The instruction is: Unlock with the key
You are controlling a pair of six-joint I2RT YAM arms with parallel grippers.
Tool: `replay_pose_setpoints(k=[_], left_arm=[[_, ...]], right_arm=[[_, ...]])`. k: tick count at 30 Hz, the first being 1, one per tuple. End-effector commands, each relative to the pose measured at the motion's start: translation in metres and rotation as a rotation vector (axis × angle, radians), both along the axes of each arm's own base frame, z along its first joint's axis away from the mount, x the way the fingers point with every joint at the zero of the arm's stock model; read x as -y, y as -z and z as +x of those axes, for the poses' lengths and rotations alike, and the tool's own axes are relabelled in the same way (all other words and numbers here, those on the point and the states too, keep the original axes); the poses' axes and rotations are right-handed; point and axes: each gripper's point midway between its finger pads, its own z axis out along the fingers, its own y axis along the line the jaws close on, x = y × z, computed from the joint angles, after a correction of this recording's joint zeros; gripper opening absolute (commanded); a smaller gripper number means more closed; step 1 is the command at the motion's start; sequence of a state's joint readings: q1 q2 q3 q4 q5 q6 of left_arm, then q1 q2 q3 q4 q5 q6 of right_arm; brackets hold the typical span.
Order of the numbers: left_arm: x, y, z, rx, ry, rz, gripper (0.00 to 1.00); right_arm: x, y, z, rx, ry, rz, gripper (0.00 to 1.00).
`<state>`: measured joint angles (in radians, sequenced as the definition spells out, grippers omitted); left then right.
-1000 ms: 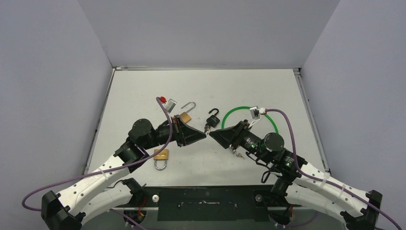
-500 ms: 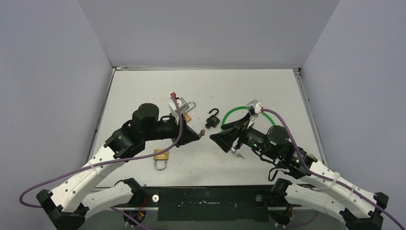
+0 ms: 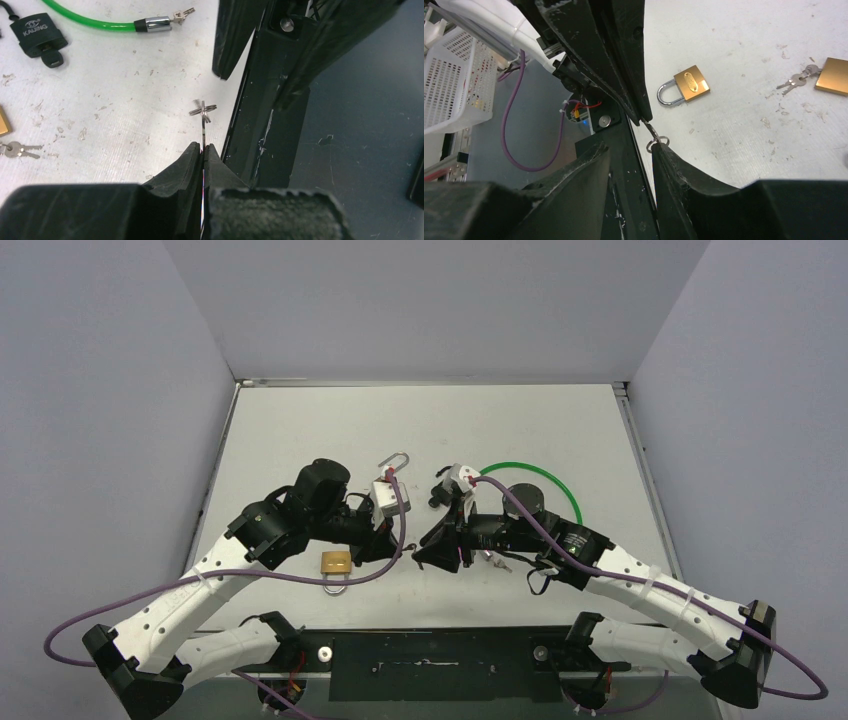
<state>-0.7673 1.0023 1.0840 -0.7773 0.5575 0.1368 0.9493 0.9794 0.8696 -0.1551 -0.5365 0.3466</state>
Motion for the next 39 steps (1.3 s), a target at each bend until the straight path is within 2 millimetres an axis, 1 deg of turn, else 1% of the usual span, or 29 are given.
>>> replay_pose_setpoints(k=[1,3,5,6,7,9,15,19,21,22,23,24,25,26,27,28,29,30,32,35,36,37,39], left_arm=[[0.005,-0.032,-0.012,0.103,0.124,-0.093,0.00],[0.005,-0.034,-0.014,0.112,0.138,-0.106,0.00],[0.006,-0.034,-0.016,0.116,0.153,-0.112,0.00],[0.006,-0.032,-0.017,0.114,0.161,-0.109,0.00],[0.005,-0.031,-0.018,0.112,0.167,-0.105,0.00],[0.004,-0.028,-0.021,0.112,0.184,-0.101,0.00],[0.003,-0.024,-0.023,0.113,0.200,-0.098,0.00],[0.005,-0.031,-0.025,0.096,0.185,-0.116,0.00],[0.006,-0.040,-0.021,0.093,0.142,-0.137,0.12],[0.007,-0.045,-0.017,0.094,0.112,-0.151,0.23],[0.008,-0.051,-0.015,0.096,0.083,-0.171,0.37],[0.009,-0.058,-0.011,0.102,0.048,-0.199,0.48],[0.010,-0.064,-0.006,0.105,0.004,-0.228,0.56],[0.009,-0.067,0.001,0.109,-0.057,-0.248,0.62],[0.009,-0.076,0.005,0.108,-0.107,-0.291,0.67],[0.008,-0.080,0.014,0.109,-0.185,-0.321,0.71],[0.006,-0.087,0.021,0.104,-0.251,-0.363,0.73],[0.005,-0.089,0.028,0.082,-0.323,-0.401,0.75],[0.000,-0.099,0.040,0.034,-0.459,-0.490,0.76],[-0.012,-0.103,0.058,-0.059,-0.668,-0.618,0.77],[-0.018,-0.097,0.063,-0.123,-0.754,-0.655,0.77],[-0.030,-0.090,0.072,-0.147,-0.863,-0.681,0.76],[-0.054,-0.054,0.087,-0.194,-1.080,-0.655,0.77]], right_arm=[[-0.011,-0.014,-0.002,0.063,-0.069,0.075,0.38],[-0.013,-0.012,0.000,0.063,-0.067,0.071,0.39],[-0.015,-0.010,0.001,0.062,-0.072,0.075,0.39],[-0.016,-0.008,0.001,0.056,-0.075,0.071,0.35],[-0.018,-0.011,0.001,0.068,-0.079,0.089,0.32],[-0.020,-0.007,0.001,0.063,-0.087,0.089,0.26],[-0.024,-0.002,-0.004,0.046,-0.131,0.096,0.00],[-0.022,-0.002,-0.008,0.043,-0.145,0.111,0.00],[-0.018,-0.005,-0.005,0.048,-0.109,0.128,0.00],[-0.016,-0.006,-0.003,0.043,-0.084,0.138,0.00],[-0.014,-0.009,0.000,0.044,-0.057,0.153,0.00],[-0.011,-0.013,0.002,0.047,-0.031,0.176,0.00],[-0.007,-0.019,0.004,0.052,0.002,0.202,0.00],[-0.002,-0.028,0.008,0.067,0.045,0.241,0.00],[0.002,-0.032,0.010,0.070,0.075,0.265,0.00],[0.007,-0.037,0.014,0.073,0.117,0.291,0.00],[0.013,-0.041,0.017,0.071,0.153,0.320,0.00],[0.017,-0.047,0.018,0.072,0.181,0.350,0.00],[0.027,-0.055,0.023,0.060,0.245,0.407,0.00],[0.037,-0.062,0.027,0.032,0.310,0.474,0.00],[0.039,-0.064,0.028,0.027,0.322,0.491,0.00],[0.041,-0.065,0.030,0.022,0.337,0.504,0.00],[0.046,-0.063,0.036,0.004,0.388,0.513,0.00]])
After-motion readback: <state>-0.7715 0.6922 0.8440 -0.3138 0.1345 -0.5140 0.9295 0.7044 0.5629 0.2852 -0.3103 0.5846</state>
